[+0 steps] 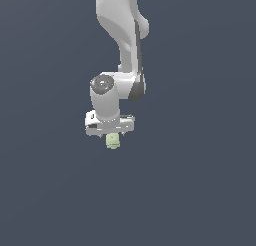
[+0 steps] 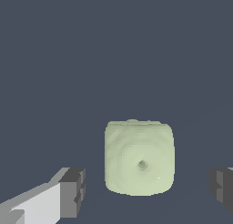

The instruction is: Pick up the object and move it to a goal position.

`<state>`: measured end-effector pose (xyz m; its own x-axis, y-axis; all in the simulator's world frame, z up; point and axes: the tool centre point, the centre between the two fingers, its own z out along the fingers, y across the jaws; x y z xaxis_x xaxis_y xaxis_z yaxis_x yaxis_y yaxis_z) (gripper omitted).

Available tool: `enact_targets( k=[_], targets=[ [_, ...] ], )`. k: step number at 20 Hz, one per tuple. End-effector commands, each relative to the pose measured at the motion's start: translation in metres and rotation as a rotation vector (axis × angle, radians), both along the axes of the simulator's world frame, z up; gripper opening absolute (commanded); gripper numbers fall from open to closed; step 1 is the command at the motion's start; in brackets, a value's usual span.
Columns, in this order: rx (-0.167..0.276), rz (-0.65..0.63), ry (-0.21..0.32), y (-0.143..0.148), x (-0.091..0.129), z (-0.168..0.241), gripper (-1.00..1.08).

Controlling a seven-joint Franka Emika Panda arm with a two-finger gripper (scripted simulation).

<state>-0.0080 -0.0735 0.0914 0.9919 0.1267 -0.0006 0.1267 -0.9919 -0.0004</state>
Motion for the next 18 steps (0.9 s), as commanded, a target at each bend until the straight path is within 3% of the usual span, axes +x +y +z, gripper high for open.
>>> enact_targets(
  k=[1,18],
  targets=[
    [0.000,0.007,-0.001,-0.001,0.000,-0.002,1.00],
    [0.000,0.007,-0.001,-0.001,-0.001,-0.052,1.00]
  ],
)
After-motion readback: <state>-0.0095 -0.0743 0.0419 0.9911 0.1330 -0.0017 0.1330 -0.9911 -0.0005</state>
